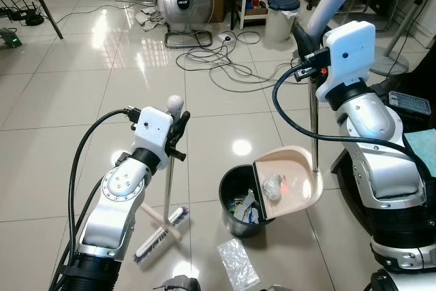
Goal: Sweep floor
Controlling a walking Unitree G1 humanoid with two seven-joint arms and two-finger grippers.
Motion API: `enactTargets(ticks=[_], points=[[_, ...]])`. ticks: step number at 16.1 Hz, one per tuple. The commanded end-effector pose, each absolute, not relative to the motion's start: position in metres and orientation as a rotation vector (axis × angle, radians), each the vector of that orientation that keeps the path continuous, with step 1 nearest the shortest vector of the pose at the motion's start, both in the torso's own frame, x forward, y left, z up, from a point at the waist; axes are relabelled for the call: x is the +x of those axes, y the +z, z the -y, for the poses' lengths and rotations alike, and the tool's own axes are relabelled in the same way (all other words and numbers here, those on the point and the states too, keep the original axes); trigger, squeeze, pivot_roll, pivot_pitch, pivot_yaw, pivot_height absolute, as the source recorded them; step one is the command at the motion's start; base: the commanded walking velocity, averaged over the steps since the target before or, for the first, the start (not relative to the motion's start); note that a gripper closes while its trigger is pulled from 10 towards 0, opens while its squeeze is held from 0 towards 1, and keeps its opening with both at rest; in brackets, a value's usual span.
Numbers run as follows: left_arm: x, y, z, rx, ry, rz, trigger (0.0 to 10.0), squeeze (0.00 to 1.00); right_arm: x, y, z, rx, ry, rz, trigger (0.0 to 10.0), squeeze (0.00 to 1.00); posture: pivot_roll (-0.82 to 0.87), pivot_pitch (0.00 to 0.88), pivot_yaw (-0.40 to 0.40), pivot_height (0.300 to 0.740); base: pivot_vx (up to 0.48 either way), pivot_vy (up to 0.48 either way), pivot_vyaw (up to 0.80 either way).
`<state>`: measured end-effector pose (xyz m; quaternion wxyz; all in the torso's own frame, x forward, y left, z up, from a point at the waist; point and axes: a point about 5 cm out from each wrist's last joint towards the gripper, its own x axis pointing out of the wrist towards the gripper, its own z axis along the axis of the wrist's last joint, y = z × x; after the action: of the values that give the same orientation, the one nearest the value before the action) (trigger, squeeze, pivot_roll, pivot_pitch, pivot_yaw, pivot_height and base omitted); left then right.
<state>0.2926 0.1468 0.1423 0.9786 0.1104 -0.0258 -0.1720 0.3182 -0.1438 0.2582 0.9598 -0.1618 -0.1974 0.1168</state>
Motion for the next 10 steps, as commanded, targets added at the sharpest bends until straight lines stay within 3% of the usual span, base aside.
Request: enactTargets(ticks=[1,10], points=[[0.293,0.154,-0.144,0.236,-0.359,0.100,10.0,0.00,0.320,0.256,0.149,-0.346,0.223,0.354,10.0,0.00,-0.03,0.064,0.015,0.740,0.000,0.000,0.00],[0.294,0.155,-0.143,0.232,-0.353,0.107,10.0,0.00,0.314,0.277,0.134,-0.323,0.381,0.402,10.0,0.00,-0.04,0.071,0.011,0.740,0.000,0.000,0.00]])
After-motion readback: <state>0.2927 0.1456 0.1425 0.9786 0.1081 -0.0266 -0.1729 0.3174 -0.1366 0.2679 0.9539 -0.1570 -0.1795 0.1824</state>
